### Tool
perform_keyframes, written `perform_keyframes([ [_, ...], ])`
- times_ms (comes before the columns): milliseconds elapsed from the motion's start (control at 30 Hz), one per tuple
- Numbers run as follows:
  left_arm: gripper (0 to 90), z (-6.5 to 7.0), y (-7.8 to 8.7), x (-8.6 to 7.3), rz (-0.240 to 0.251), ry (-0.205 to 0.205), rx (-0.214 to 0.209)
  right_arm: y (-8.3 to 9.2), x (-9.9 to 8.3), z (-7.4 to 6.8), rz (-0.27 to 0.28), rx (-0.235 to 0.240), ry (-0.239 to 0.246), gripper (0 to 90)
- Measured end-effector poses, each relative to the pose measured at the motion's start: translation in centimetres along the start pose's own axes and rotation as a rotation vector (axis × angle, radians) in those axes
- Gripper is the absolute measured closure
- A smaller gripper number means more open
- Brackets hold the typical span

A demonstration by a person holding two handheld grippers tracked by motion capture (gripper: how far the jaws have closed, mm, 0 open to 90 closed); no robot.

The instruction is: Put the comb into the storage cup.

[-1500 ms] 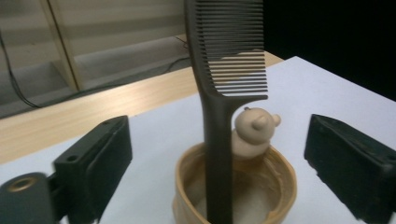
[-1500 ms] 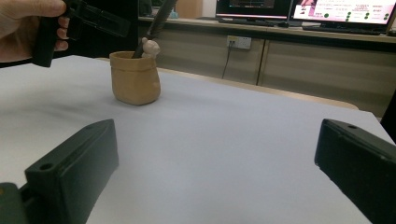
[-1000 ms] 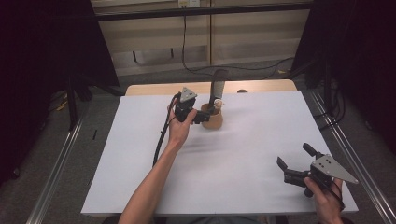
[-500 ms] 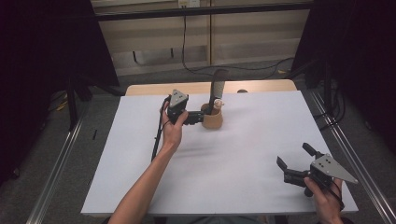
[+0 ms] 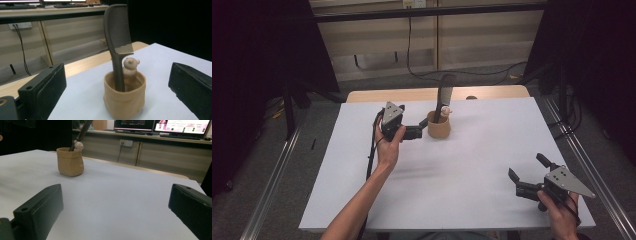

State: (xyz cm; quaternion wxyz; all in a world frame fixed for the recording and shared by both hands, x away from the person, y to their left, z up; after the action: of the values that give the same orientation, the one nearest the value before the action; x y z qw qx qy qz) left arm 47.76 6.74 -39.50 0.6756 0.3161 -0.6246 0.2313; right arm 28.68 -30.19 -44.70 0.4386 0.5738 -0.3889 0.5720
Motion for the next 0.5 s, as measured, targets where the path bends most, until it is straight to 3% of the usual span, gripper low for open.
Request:
perform_keyframes([
  [200, 1.5, -0.5, 1.4, -0.4, 0.013, 0.046, 0.005, -0.1, 0.0, -0.1, -0.001, 0.000, 0.005, 0.0],
  [333, 1.6, -0.7, 2.6, -0.6, 0.032, 0.024, 0.029, -0.1, 0.0, -0.1, 0.000, 0.001, 0.004, 0.0],
  [500, 1.7, -0.9, 4.1, -1.4, 0.039, 0.040, 0.038, -0.1, 0.0, -0.1, 0.001, 0.007, 0.005, 0.0],
])
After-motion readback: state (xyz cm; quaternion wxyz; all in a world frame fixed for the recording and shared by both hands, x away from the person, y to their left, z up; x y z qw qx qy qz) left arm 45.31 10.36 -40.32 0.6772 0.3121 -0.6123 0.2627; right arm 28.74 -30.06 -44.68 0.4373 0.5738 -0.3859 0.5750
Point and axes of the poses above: each handheld gripper's, and its own axes: y roughly backward along the jaws, x roughly out of its top, z roughly to its right, the point moved 4 cm from there along -y, roughly forward along the jaws, and after that the axes turned 6 degrees about z, right-handed, at the moved point
